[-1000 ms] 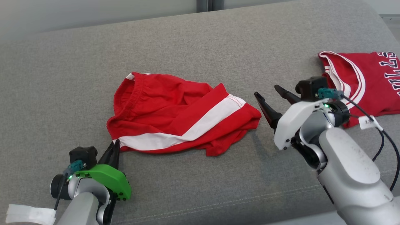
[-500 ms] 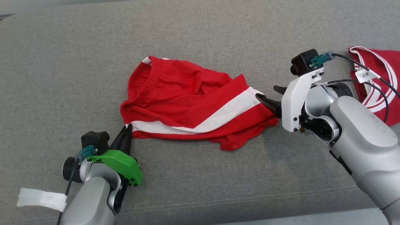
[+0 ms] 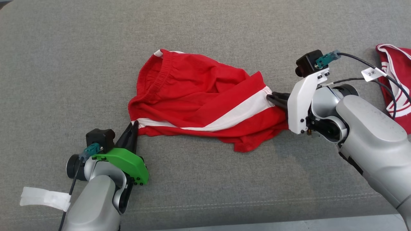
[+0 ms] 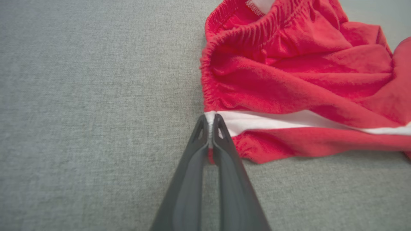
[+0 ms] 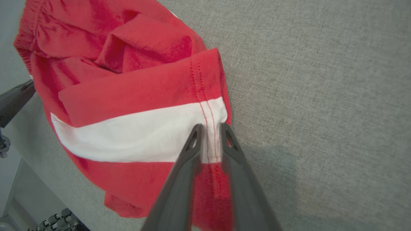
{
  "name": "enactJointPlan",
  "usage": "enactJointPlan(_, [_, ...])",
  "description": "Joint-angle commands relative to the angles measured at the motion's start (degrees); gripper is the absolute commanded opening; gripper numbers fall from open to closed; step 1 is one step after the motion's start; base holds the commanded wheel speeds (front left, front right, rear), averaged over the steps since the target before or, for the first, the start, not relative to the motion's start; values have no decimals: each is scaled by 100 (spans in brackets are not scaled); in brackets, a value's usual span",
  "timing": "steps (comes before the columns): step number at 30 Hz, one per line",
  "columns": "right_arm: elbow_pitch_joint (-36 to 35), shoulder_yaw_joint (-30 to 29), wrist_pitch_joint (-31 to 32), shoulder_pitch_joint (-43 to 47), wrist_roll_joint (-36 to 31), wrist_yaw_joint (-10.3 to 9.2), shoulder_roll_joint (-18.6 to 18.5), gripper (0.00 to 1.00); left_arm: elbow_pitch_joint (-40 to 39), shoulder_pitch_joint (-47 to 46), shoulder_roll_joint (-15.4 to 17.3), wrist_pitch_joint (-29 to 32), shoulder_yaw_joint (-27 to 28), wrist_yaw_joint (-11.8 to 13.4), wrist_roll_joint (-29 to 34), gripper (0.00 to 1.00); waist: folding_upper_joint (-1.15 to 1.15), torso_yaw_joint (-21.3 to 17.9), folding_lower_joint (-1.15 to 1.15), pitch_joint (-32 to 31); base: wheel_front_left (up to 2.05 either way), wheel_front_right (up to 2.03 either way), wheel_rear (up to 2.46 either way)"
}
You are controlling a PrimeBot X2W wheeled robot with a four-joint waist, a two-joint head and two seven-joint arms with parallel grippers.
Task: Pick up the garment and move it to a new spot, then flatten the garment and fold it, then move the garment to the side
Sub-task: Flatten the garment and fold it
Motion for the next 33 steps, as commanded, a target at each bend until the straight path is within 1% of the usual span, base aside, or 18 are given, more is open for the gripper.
enactJointPlan(1, [23, 36, -59, -67, 51, -1, -46, 16, 18, -81, 6, -17, -8, -18, 38, 0, 0, 2, 0, 9, 0, 0, 0])
enactJointPlan(2, [39, 102, -111, -93, 89, -1, -56, 7, 29, -89, 6, -27, -13, -19, 36, 0, 0, 1, 0, 14, 0, 0, 0])
enactJointPlan(3, [48, 167, -156, -119, 123, -1, -59, 0, 38, -102, 7, -34, -15, -20, 33, 0, 0, -2, 0, 19, 0, 0, 0])
enactJointPlan(9, [34, 494, -572, -283, 326, -1, -144, 0, 82, -131, 21, -54, -21, -19, 4, 0, 0, -38, 0, 39, 0, 0, 0])
enactJointPlan(14, [-123, 727, -1027, -408, 472, -1, -268, 0, 88, -120, 42, -85, 4, -24, -49, 0, 0, -85, 0, 26, 0, 0, 0])
enactJointPlan(17, [-282, 852, -1342, -459, 559, -1, -373, 0, 21, -64, -4, -104, 96, -52, -179, 0, 0, -107, 0, -5, 0, 0, 0])
enactJointPlan(20, [-448, 891, -1729, -446, 660, -1, -514, 0, -110, 56, -167, -108, 354, -135, -672, 0, 0, -127, 0, -52, 0, 0, 0])
enactJointPlan(24, [-675, 799, -2304, -303, 835, -1, -730, 0, -449, 157, -262, 34, 582, -217, -1341, 0, 0, -154, 0, -155, 0, 0, 0])
enactJointPlan(28, [-912, 687, -2868, -170, 900, -1, -982, 0, -990, 292, -217, 190, 674, -246, -1796, 0, 0, -209, 0, -288, 0, 0, 0])
enactJointPlan(32, [-1171, 547, -3381, -45, 908, -1, -1158, 0, -1716, 450, -169, 462, 732, -247, -2199, 0, 0, -287, 0, -450, 0, 0, 0])
enactJointPlan(33, [-1171, 547, -3381, -45, 908, -1, -1158, 0, -1716, 450, -169, 462, 732, -247, -2199, 0, 0, -287, 0, -450, 0, 0, 0])
